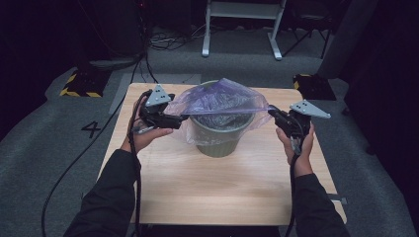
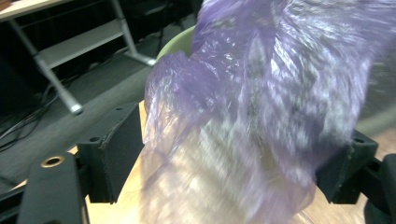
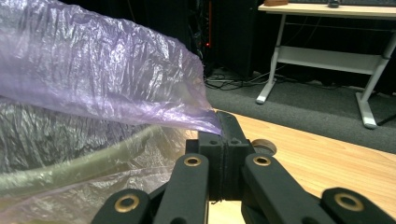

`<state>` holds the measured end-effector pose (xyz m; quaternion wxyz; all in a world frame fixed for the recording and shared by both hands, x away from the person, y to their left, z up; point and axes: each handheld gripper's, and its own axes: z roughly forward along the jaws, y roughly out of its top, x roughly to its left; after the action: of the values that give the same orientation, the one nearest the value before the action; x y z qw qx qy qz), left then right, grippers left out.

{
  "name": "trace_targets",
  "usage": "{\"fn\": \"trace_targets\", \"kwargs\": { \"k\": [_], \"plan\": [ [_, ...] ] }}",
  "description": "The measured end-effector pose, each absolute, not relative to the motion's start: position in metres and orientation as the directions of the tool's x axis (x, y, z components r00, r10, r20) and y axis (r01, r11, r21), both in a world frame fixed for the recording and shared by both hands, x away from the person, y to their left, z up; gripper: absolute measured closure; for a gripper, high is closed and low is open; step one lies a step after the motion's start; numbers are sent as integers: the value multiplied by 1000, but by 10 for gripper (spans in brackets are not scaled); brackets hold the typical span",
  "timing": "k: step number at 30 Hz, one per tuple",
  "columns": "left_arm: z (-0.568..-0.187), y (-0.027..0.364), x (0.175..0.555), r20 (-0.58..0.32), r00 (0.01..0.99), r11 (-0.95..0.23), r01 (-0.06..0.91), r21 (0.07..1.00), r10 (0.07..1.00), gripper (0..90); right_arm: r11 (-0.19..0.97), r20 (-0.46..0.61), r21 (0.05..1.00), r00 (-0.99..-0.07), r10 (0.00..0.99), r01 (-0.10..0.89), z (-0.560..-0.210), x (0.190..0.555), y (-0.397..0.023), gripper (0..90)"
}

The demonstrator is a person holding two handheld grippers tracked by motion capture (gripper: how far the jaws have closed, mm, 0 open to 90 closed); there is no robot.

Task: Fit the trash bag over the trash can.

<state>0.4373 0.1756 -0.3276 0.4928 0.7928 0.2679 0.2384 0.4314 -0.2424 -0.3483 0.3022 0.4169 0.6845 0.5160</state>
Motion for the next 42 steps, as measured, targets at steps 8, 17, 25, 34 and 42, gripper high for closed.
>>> {"fn": "trace_targets", "kwargs": {
  "k": [8,17,25,34,42],
  "plan": [
    [-327,186,424,142,772,-406,160,900,619,188,103,24,961,-450,893,256,-345,431,-248,900],
    [-330,184,424,230,746,-490,145,859,625,555,119,11,959,-452,892,258,-340,436,-244,900],
    [-330,180,444,184,702,-426,186,886,688,691,139,12,940,-437,900,312,-346,455,-243,900],
    [-338,172,478,101,606,-305,243,921,789,551,146,40,907,-425,904,395,-361,480,-244,900],
    [-361,166,505,26,583,-283,354,891,812,563,165,54,880,-439,897,446,-375,494,-236,900]
  ]
}}
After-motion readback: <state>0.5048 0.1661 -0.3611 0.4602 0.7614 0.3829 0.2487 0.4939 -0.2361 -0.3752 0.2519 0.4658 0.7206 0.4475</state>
